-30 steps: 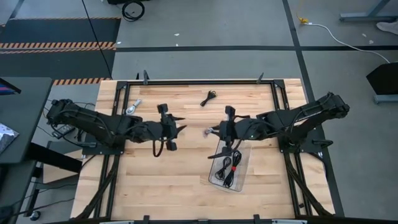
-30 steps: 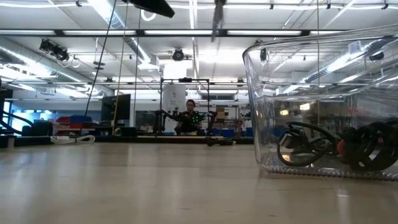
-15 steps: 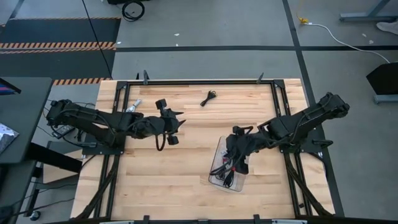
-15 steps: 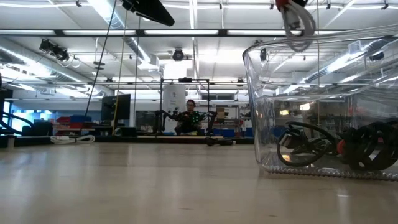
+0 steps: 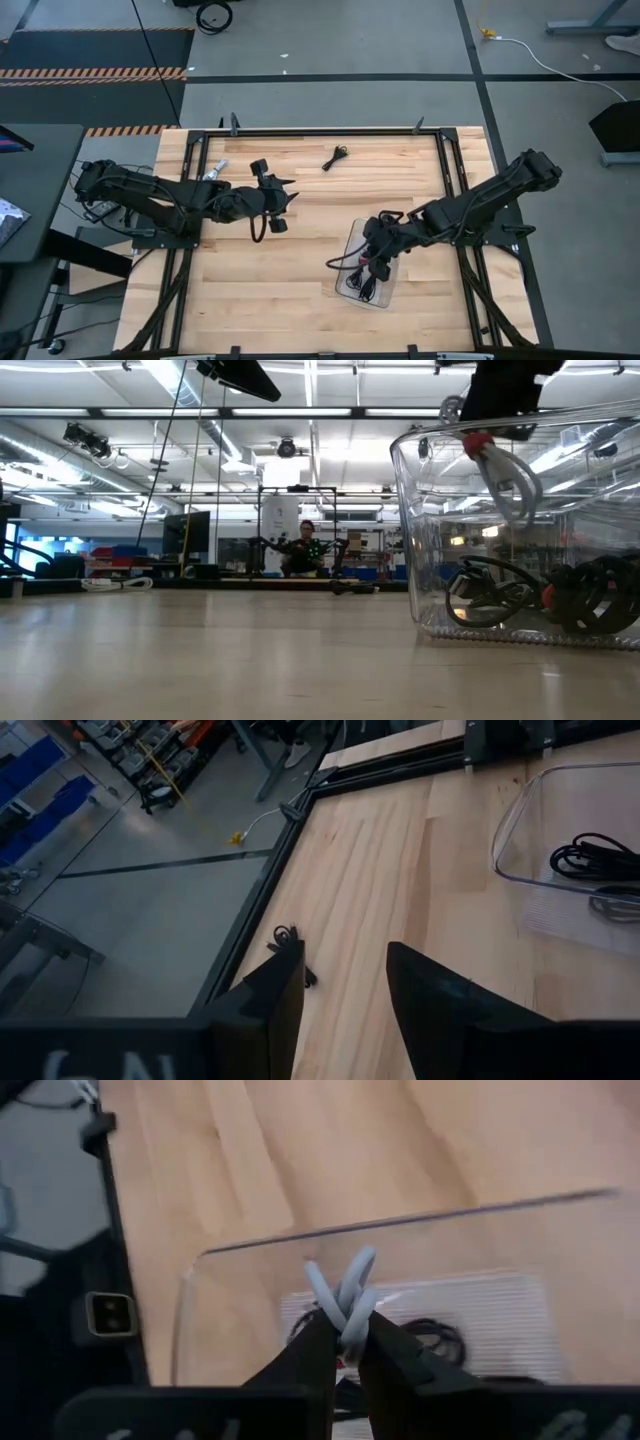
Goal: Pick and place USB-C Cables
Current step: Put the right white USB charger cable into the transparent bin, then put the black USB charger cable into the transparent bin
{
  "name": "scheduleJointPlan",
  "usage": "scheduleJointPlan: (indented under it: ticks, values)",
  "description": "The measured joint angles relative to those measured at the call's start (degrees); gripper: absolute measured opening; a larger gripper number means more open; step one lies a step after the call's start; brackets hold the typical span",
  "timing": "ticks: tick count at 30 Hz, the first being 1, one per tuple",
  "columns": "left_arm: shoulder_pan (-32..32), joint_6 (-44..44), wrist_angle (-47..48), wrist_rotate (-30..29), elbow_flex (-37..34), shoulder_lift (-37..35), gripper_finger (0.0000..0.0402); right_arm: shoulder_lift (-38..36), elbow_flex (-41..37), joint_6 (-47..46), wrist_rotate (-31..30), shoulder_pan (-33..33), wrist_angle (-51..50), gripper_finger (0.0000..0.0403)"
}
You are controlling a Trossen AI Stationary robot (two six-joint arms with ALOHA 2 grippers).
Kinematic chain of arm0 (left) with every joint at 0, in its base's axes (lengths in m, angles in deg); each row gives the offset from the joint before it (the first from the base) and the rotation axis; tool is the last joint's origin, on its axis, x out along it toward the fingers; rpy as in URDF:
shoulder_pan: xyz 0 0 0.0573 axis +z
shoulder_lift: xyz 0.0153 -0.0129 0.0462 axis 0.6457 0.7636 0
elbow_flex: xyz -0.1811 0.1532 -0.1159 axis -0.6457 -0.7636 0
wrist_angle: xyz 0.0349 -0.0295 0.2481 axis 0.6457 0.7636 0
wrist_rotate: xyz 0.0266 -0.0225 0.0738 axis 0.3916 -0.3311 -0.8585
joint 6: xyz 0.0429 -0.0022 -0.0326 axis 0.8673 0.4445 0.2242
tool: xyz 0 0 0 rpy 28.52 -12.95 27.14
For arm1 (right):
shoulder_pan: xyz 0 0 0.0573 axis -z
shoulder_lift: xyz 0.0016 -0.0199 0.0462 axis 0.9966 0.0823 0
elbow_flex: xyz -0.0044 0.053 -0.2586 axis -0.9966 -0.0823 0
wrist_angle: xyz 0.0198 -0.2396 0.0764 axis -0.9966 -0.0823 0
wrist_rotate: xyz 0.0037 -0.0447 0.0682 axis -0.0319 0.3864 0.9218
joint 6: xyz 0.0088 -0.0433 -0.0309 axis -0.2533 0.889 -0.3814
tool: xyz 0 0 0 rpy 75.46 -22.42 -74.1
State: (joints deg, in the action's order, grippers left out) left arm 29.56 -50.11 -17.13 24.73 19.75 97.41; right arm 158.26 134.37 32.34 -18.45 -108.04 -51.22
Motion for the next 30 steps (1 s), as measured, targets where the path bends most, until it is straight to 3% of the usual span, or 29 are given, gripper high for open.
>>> scheduleJointPlan:
  ticks: [5,15,24,30]
  values:
    - [0.0,-0.02,-0.03,0.0,0.0,0.0,0.0151,0.02,-3.99,-2.93,1.46,0.0,7.47,0.0053]
    - [0.0,-0.01,-0.37,0.0,0.0,0.0,0.0151,0.02,-6.74,-12.72,-2.82,0.08,7.52,0.0086]
    - [0.0,-0.01,-0.39,0.02,0.0,0.0,0.0151,0.02,-8.79,-12.22,-2.74,0.23,6.81,0.0158]
    - [0.0,0.05,-0.39,0.01,0.0,0.0,0.0151,0.02,-8.79,-5.56,-2.66,1.43,8.44,0.0189]
